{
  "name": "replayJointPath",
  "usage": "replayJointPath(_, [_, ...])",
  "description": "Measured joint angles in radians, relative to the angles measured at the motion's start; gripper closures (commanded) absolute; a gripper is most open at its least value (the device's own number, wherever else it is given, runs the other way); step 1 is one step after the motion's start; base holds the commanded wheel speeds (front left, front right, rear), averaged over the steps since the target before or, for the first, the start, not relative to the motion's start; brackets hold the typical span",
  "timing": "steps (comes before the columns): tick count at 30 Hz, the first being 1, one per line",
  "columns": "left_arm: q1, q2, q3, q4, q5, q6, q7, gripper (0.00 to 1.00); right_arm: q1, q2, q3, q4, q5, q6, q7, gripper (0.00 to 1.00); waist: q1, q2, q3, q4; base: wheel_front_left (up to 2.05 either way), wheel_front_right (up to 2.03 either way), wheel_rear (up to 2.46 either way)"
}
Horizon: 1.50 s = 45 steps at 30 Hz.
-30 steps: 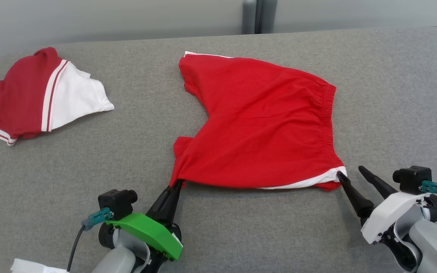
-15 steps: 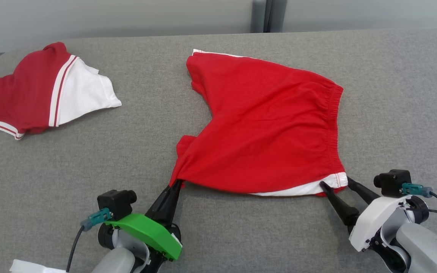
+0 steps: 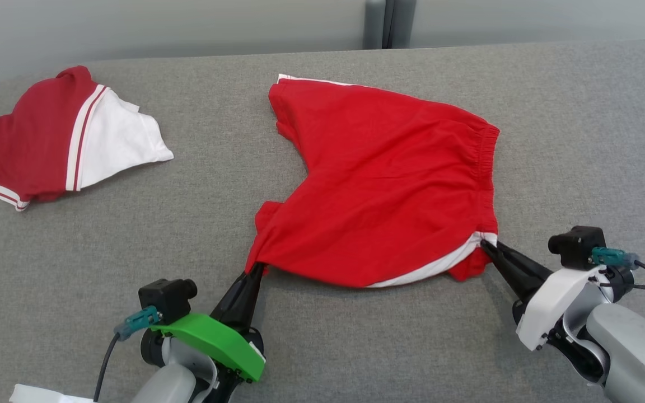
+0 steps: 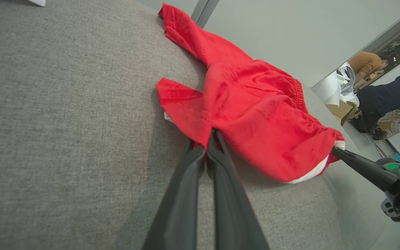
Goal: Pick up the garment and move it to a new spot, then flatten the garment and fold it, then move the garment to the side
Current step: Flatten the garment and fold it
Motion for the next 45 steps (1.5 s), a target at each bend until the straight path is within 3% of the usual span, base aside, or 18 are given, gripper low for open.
replayJointPath(9, [-0.003, 0.020, 0.026, -0.029, 0.000, 0.000, -0.002, 1.00, -0.047, 0.001, -0.066, -0.074, 0.049, 0.000, -0.017, 1.00, 0.0000, 0.0000, -0.007, -0.007, 0.00, 0.00, 0.00])
replayJointPath(14, [-0.028, 0.071, 0.041, -0.044, 0.019, 0.003, -0.003, 1.00, -0.083, 0.013, -0.146, -0.141, 0.112, 0.000, -0.021, 1.00, 0.0000, 0.0000, -0.024, -0.016, 0.00, 0.00, 0.00])
replayJointPath(18, [-0.057, 0.073, 0.040, -0.089, 0.022, 0.002, -0.001, 1.00, -0.105, 0.021, -0.214, -0.215, 0.141, 0.000, -0.021, 1.00, 0.0000, 0.0000, -0.041, -0.024, 0.00, 0.00, 0.00])
replayJointPath(22, [-0.084, 0.066, 0.061, -0.166, 0.012, -0.007, -0.002, 1.00, -0.121, 0.027, -0.285, -0.297, 0.156, 0.000, -0.021, 1.00, 0.0000, 0.0000, -0.059, -0.031, 0.00, 0.00, 0.00])
replayJointPath(26, [-0.103, 0.042, 0.124, -0.311, -0.068, -0.016, -0.007, 1.00, -0.124, 0.034, -0.395, -0.429, 0.177, 0.000, -0.022, 1.00, 0.0000, 0.0000, -0.087, -0.039, 0.00, 0.00, 0.00])
replayJointPath(31, [-0.147, 0.077, 0.162, -0.456, -0.078, -0.018, -0.007, 1.00, -0.124, 0.023, -0.451, -0.545, 0.209, 0.000, -0.025, 1.00, 0.0000, 0.0000, -0.111, -0.046, 0.00, 0.00, 0.00])
replayJointPath(35, [-0.187, 0.115, 0.164, -0.482, -0.097, -0.013, 0.079, 1.00, -0.124, -0.019, -0.410, -0.524, 0.229, 0.000, -0.025, 1.00, 0.0000, 0.0000, -0.106, -0.048, 0.00, 0.00, 0.00])
replayJointPath(39, [-0.225, 0.144, 0.179, -0.402, -0.146, 0.031, 0.173, 1.00, -0.168, -0.025, -0.367, -0.433, 0.239, 0.000, 0.028, 1.00, 0.0000, 0.0000, -0.081, -0.046, 0.00, 0.00, 0.00])
replayJointPath(45, [-0.488, 0.160, 0.284, -0.421, -0.127, 0.062, 0.174, 1.00, -0.472, 0.029, -0.427, -0.413, 0.139, -0.001, 0.007, 1.00, 0.0000, 0.0000, -0.033, -0.044, 0.00, 0.00, 0.00])
